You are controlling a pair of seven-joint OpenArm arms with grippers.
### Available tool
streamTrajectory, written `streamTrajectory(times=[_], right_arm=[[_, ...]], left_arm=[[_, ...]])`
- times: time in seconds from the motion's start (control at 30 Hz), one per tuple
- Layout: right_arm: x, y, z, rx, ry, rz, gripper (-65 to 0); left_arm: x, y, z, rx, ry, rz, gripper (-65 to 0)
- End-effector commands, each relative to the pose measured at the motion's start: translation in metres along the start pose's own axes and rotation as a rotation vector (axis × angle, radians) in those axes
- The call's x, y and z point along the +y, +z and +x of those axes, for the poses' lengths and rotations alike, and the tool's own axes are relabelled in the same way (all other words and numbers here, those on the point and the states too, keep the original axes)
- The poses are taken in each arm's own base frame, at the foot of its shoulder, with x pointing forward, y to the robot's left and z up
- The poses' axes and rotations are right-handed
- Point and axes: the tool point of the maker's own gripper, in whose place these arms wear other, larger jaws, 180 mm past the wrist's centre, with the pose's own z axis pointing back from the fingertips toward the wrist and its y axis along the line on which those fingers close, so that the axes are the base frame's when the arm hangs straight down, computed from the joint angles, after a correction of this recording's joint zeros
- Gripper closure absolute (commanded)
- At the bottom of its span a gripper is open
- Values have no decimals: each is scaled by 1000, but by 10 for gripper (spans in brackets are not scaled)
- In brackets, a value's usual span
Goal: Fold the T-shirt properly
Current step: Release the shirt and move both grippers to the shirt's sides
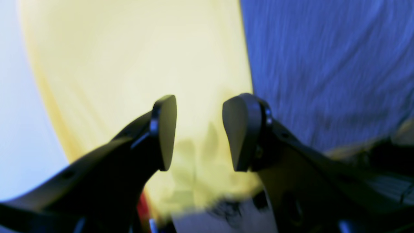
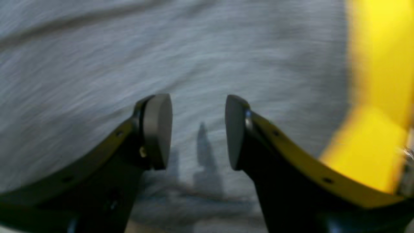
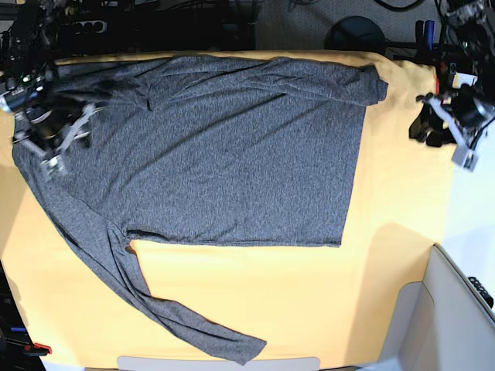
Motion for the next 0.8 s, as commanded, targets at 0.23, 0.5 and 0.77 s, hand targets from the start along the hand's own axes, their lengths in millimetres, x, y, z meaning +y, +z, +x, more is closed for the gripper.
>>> streamTrajectory(times=[0.23, 0.5, 0.77], right_arm=[[-78, -14, 51, -79, -83, -209, -269], [-128, -59, 46, -37, -334, -199, -269], [-162, -87, 15, -46, -688, -158, -269]], left_arm=[[29, -60, 60, 7, 24, -14, -268], [46, -109, 92, -44, 286, -149, -269], [52, -142, 109, -104, 511, -240, -269]])
